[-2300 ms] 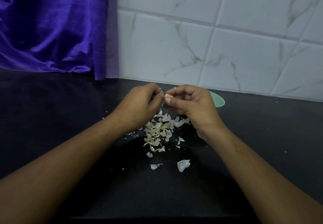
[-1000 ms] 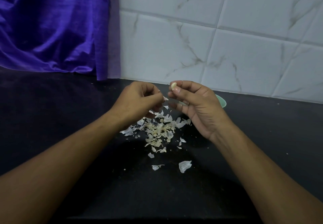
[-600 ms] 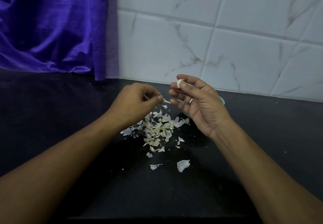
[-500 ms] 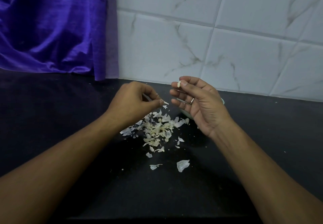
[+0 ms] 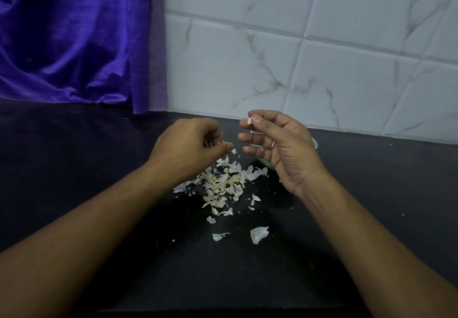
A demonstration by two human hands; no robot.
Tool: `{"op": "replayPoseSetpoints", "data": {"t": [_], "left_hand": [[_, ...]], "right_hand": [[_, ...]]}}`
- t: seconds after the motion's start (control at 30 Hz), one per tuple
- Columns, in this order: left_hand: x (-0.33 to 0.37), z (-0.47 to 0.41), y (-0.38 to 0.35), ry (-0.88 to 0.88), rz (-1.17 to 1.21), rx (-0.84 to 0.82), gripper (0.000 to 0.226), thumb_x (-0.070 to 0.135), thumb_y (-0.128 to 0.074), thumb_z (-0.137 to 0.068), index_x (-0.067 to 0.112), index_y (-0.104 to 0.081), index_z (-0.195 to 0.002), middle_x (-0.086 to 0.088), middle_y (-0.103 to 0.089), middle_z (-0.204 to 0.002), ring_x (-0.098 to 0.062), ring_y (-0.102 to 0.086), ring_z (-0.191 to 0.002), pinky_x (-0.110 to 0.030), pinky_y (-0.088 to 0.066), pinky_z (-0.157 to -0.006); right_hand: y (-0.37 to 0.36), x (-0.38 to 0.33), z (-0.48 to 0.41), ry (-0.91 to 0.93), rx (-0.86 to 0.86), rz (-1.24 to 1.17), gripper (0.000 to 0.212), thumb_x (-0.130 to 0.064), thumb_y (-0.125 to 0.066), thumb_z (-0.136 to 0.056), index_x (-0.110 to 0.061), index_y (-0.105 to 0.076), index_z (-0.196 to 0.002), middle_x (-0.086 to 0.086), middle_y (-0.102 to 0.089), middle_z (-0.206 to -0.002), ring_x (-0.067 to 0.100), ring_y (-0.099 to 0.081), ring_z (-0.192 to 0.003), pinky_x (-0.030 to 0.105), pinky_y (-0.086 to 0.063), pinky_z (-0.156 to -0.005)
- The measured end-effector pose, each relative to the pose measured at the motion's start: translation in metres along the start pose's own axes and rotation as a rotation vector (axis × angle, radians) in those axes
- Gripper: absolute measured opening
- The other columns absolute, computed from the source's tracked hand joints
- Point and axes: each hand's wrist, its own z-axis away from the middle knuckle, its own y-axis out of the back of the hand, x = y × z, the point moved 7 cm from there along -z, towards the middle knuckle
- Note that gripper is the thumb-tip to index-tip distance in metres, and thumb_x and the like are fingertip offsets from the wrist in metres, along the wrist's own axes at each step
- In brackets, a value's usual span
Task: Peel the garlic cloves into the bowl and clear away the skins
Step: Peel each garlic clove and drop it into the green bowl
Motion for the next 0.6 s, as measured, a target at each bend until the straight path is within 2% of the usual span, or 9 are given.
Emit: {"op": "replayPoseSetpoints", "data": {"t": [0.07,0.13,0.2,0.27,0.3,0.4,0.47,0.53,0.6], "left_hand": [[-0.0001,-0.0003,-0.0002,0.000,-0.028,0.006,0.043,0.053,-0.069,-0.091,0.021,-0.058,-0.064,0.006,-0.057,-0.056,-0.010,-0.054,-0.056,-0.033,-0.046,-0.059],[-0.0021,-0.0013,-0.0021,0.022,-0.042,-0.017,0.049,0.056,-0.062,-0.096,0.021,-0.064,-0.061,0.007,-0.058,-0.051,-0.007,-0.052,-0.050,-0.031,-0.042,-0.057],[-0.0029,-0.0020,-0.0057,0.014,-0.058,-0.061,0.039,0.055,-0.059,-0.098,0.028,-0.075,-0.075,0.015,-0.064,-0.059,-0.003,-0.058,-0.058,-0.032,-0.047,-0.062],[-0.0021,-0.0021,-0.0075,-0.015,-0.064,-0.080,0.019,0.050,-0.068,-0.094,0.035,-0.078,-0.089,0.016,-0.070,-0.078,-0.007,-0.065,-0.075,-0.038,-0.057,-0.074],[-0.0018,-0.0019,-0.0064,-0.018,-0.064,-0.074,0.013,0.049,-0.072,-0.091,0.037,-0.077,-0.088,0.016,-0.071,-0.082,-0.008,-0.066,-0.078,-0.040,-0.058,-0.076],[-0.0024,-0.0019,-0.0023,-0.005,-0.091,-0.049,0.026,0.056,-0.077,-0.085,0.033,-0.074,-0.072,0.014,-0.068,-0.068,-0.003,-0.064,-0.067,-0.034,-0.056,-0.067],[-0.0008,-0.0018,-0.0014,-0.006,-0.061,-0.033,0.041,0.061,-0.071,-0.087,0.027,-0.072,-0.065,0.009,-0.062,-0.053,-0.003,-0.056,-0.052,-0.028,-0.045,-0.056],[-0.0006,-0.0022,-0.0025,-0.005,0.008,-0.029,0.036,0.055,-0.065,-0.096,0.027,-0.078,-0.077,0.008,-0.059,-0.052,-0.003,-0.052,-0.048,-0.028,-0.041,-0.057],[0.0006,-0.0023,-0.0029,-0.015,0.081,-0.021,0.025,0.047,-0.065,-0.098,0.030,-0.080,-0.089,0.014,-0.063,-0.061,0.001,-0.056,-0.056,-0.031,-0.049,-0.062]], "right_hand": [[-0.0001,0.0013,0.0000,-0.009,0.003,0.009,0.008,-0.015,-0.070,-0.096,-0.010,-0.071,-0.103,0.011,-0.078,-0.101,0.021,-0.075,-0.081,0.028,-0.062,-0.066],[-0.0003,0.0027,-0.0001,-0.020,0.007,0.016,0.006,-0.016,-0.071,-0.096,-0.011,-0.071,-0.100,0.011,-0.078,-0.098,0.020,-0.074,-0.079,0.027,-0.061,-0.065],[-0.0006,0.0035,-0.0003,-0.031,0.014,0.011,0.005,-0.016,-0.070,-0.096,-0.011,-0.071,-0.097,0.008,-0.076,-0.092,0.018,-0.072,-0.074,0.027,-0.061,-0.063],[-0.0002,0.0040,-0.0004,-0.033,0.021,-0.007,0.003,-0.014,-0.070,-0.096,-0.011,-0.071,-0.095,0.006,-0.073,-0.086,0.017,-0.070,-0.070,0.027,-0.060,-0.062],[0.0001,0.0042,-0.0007,-0.034,0.021,-0.019,0.002,-0.013,-0.070,-0.096,-0.011,-0.070,-0.095,0.006,-0.072,-0.085,0.017,-0.069,-0.070,0.027,-0.060,-0.062],[0.0000,0.0052,-0.0014,-0.042,-0.004,-0.040,0.007,-0.009,-0.070,-0.095,-0.007,-0.070,-0.101,0.009,-0.074,-0.090,0.019,-0.072,-0.073,0.028,-0.062,-0.063],[-0.0003,0.0064,-0.0017,-0.050,-0.023,-0.027,0.013,-0.006,-0.069,-0.094,-0.005,-0.069,-0.108,0.012,-0.077,-0.098,0.020,-0.074,-0.076,0.029,-0.063,-0.065],[-0.0004,0.0080,-0.0020,-0.056,-0.033,0.005,0.018,-0.005,-0.070,-0.094,-0.003,-0.070,-0.112,0.015,-0.078,-0.104,0.021,-0.074,-0.078,0.029,-0.063,-0.066],[0.0002,0.0092,-0.0025,-0.054,-0.033,0.038,0.021,-0.005,-0.070,-0.094,-0.002,-0.070,-0.115,0.016,-0.078,-0.106,0.021,-0.075,-0.079,0.029,-0.063,-0.067]]}}
